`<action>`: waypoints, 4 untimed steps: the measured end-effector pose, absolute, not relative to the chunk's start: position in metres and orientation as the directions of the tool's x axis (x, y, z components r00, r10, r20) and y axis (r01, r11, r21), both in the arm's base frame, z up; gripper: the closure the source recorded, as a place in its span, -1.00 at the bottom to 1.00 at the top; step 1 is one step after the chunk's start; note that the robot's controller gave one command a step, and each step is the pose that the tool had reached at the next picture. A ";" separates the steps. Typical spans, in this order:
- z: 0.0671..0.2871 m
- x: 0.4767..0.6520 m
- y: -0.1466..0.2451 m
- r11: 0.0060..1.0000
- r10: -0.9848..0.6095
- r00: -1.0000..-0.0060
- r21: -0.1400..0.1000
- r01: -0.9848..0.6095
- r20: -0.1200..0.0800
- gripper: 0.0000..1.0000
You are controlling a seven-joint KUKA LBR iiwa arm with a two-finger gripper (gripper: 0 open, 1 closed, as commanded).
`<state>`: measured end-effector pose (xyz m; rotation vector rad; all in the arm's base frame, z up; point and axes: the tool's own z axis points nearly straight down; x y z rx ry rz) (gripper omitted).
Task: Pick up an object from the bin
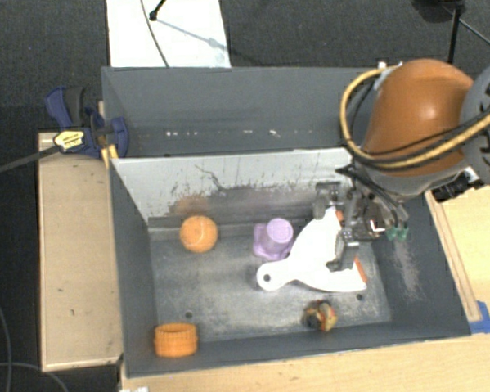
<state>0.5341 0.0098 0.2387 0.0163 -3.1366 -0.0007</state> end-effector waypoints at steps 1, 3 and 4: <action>0.243 0.536 0.010 1.000 -0.010 -1.000 0.000 -0.010 -0.004 -1.00; 0.136 0.509 0.033 1.000 -0.017 -1.000 0.000 -0.017 -0.007 -1.00; 0.073 0.502 -0.051 1.000 -0.030 -1.000 0.000 -0.030 0.004 1.00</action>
Offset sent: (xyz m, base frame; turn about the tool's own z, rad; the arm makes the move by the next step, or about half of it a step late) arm -0.0405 -0.0019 -0.1687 -0.1755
